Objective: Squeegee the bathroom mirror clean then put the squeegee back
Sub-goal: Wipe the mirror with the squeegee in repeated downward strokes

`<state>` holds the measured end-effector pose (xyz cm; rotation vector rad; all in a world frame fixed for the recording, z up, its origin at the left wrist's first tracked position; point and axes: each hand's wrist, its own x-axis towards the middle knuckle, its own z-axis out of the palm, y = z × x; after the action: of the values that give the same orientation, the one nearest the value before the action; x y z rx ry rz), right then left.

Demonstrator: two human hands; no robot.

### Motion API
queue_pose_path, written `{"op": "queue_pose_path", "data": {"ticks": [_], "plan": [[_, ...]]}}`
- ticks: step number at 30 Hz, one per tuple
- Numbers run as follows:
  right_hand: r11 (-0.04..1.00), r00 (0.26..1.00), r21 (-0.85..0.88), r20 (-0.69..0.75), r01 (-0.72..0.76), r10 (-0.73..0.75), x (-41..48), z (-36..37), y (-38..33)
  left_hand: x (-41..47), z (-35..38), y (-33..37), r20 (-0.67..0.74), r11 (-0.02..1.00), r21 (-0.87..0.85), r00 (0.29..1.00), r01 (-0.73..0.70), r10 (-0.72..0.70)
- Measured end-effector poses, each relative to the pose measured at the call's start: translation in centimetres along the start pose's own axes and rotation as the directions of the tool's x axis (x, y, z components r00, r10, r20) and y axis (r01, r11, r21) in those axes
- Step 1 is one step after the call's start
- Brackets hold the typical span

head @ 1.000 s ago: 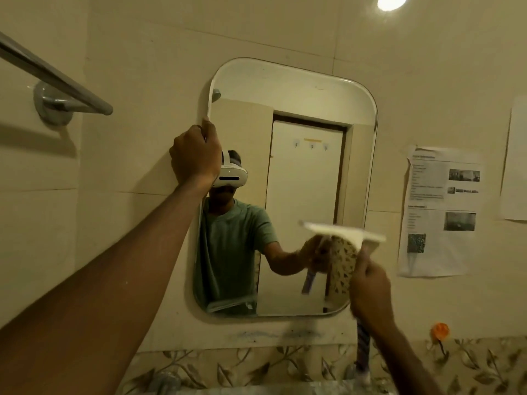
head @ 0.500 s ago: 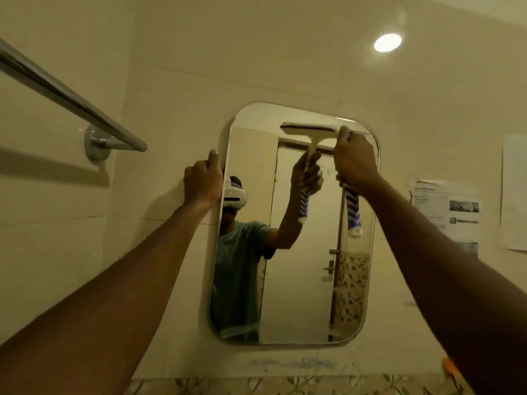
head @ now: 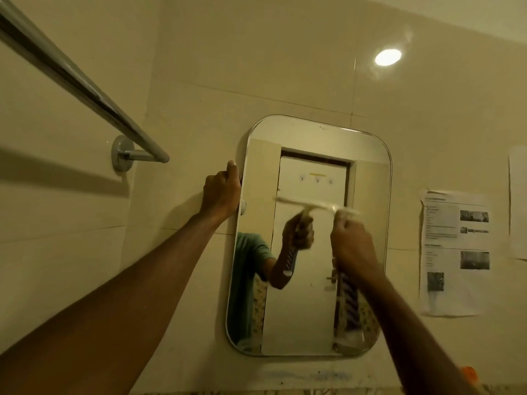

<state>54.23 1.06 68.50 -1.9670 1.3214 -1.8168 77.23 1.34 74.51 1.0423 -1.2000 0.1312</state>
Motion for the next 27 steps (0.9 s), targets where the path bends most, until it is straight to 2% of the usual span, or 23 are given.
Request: {"op": "queue_pose_path", "data": {"ticks": [4, 6, 10, 13, 18, 20, 24, 27], "plan": [[0.975, 0.973, 0.005, -0.061, 0.222, -0.221, 7.7, -1.8, -8.3, 0.0, -0.8, 0.5, 0.083, 0.991, -0.095, 0.993, 0.098, -0.090], [0.973, 0.971, -0.002, -0.063, 0.232, -0.232, 9.8, -1.3, -10.7, 0.2, -1.1, 0.8, 0.133, 0.972, -0.154, 0.978, 0.179, -0.159], [0.972, 0.972, -0.021, 0.003, 0.236, -0.236, 6.3, 1.7, -7.5, 1.0, -2.0, 0.9, 0.261, 0.921, -0.231, 0.932, 0.314, -0.252], [0.990, 0.991, 0.062, 0.021, 0.127, -0.129, 0.0, 4.2, -2.4, 1.2, -2.1, 0.7, 0.290, 0.923, -0.224, 0.926, 0.312, -0.243], [0.994, 0.992, -0.006, 0.075, 0.106, -0.105, -8.4, 6.3, 1.9, 1.0, -1.7, 0.5, 0.254, 0.938, -0.204, 0.941, 0.279, -0.224], [0.996, 0.990, -0.024, 0.116, 0.086, -0.083, -7.8, 5.6, 1.1, 0.8, -1.6, 0.5, 0.226, 0.955, -0.172, 0.953, 0.242, -0.201], [0.977, 0.980, 0.074, 0.018, 0.198, -0.200, -3.2, 4.0, -2.7, 0.8, -1.6, 0.5, 0.226, 0.960, -0.180, 0.959, 0.215, -0.173], [0.973, 0.978, 0.113, 0.034, 0.202, -0.207, -2.9, 5.2, -2.6, 0.8, -1.6, 0.5, 0.220, 0.948, -0.203, 0.954, 0.247, -0.201]]}}
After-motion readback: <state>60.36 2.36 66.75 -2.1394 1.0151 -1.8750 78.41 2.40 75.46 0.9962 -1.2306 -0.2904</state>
